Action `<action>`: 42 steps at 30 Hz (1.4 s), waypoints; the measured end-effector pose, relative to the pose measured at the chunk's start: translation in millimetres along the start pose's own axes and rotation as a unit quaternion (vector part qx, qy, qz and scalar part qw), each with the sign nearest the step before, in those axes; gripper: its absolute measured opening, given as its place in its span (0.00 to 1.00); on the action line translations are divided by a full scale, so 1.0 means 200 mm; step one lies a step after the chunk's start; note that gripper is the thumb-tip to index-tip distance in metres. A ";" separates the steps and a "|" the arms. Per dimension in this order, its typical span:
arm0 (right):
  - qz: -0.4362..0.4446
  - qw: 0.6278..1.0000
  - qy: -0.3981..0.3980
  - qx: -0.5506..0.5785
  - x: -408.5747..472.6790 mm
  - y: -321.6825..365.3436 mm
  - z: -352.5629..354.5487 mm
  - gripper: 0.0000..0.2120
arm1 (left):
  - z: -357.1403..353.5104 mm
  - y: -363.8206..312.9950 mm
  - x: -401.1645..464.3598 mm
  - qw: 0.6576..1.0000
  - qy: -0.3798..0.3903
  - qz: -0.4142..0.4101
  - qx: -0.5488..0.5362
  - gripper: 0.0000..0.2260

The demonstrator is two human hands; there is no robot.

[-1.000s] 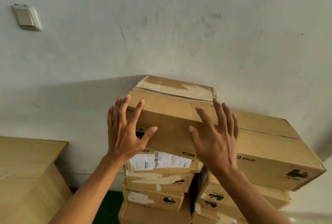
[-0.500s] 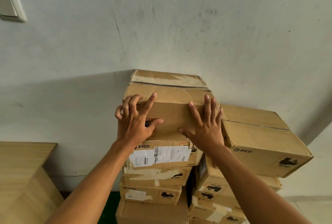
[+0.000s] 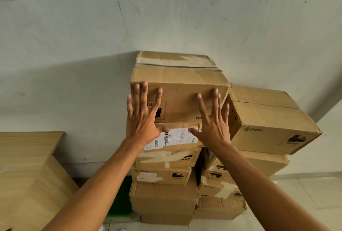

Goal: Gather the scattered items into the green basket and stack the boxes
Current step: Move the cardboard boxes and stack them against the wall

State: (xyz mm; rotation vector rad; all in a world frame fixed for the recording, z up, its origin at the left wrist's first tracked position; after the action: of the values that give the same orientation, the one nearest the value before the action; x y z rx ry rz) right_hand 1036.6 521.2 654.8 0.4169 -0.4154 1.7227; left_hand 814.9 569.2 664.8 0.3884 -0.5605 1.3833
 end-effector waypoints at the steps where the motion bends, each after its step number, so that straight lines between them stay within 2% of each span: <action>1: -0.003 1.000 0.012 0.002 -0.03 0.01 -0.03 0.64 | -0.02 0.00 -0.01 1.000 0.015 -0.001 0.009 0.62; 5: -0.004 0.999 0.034 -0.013 -0.09 0.01 -0.14 0.65 | -0.10 0.04 -0.05 0.996 0.069 0.007 0.062 0.70; 9: 0.003 0.999 0.014 -0.042 -0.09 -0.02 -0.18 0.66 | -0.15 0.09 0.01 0.995 0.050 -0.021 0.083 0.71; 15: 0.012 0.999 -0.005 -0.038 -0.08 -0.06 -0.25 0.62 | -0.22 0.10 0.03 0.995 -0.048 -0.066 0.048 0.67; 21: -0.004 1.000 -0.014 -0.009 -0.10 -0.02 -0.23 0.60 | -0.17 0.09 0.01 0.998 -0.009 -0.057 0.035 0.65; 27: -0.020 0.998 -0.053 0.013 -0.10 0.03 -0.22 0.57 | -0.10 0.09 -0.09 0.999 -0.021 -0.026 0.000 0.52; 30: -0.009 0.997 -0.045 0.065 -0.22 0.06 -0.34 0.54 | -0.24 0.13 -0.29 0.999 -0.003 0.031 -0.017 0.49; 32: -0.013 0.994 -0.032 0.100 -0.30 0.07 -0.43 0.52 | -0.38 0.19 -0.42 0.994 0.035 0.084 -0.057 0.50; 36: -0.021 0.989 -0.033 0.142 -0.42 0.05 -0.65 0.51 | -0.71 0.27 -0.63 0.952 0.138 0.193 -0.193 0.58; 39: -0.007 0.987 -0.068 0.144 -0.47 0.08 -0.85 0.50 | -0.91 0.29 -0.72 0.951 0.114 0.184 -0.219 0.58; 42: 0.030 0.989 -0.088 0.116 -0.51 0.09 -1.02 0.45 | -1.05 0.29 -0.72 0.971 0.049 0.116 -0.202 0.60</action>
State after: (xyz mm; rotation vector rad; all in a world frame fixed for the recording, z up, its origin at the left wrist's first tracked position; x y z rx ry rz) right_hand 1027.0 532.3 426.1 0.7350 -0.3577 1.8062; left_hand 774.9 580.5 407.2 -0.0778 -0.8068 1.4590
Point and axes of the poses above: each hand's wrist, its own x-axis towards the middle knuckle, its own z-axis out of the back of the hand, y = z × x, the point moved 4 cm from there along x, towards the middle knuckle, and after that the axes turned 13 degrees about z, right-handed, at the moved point
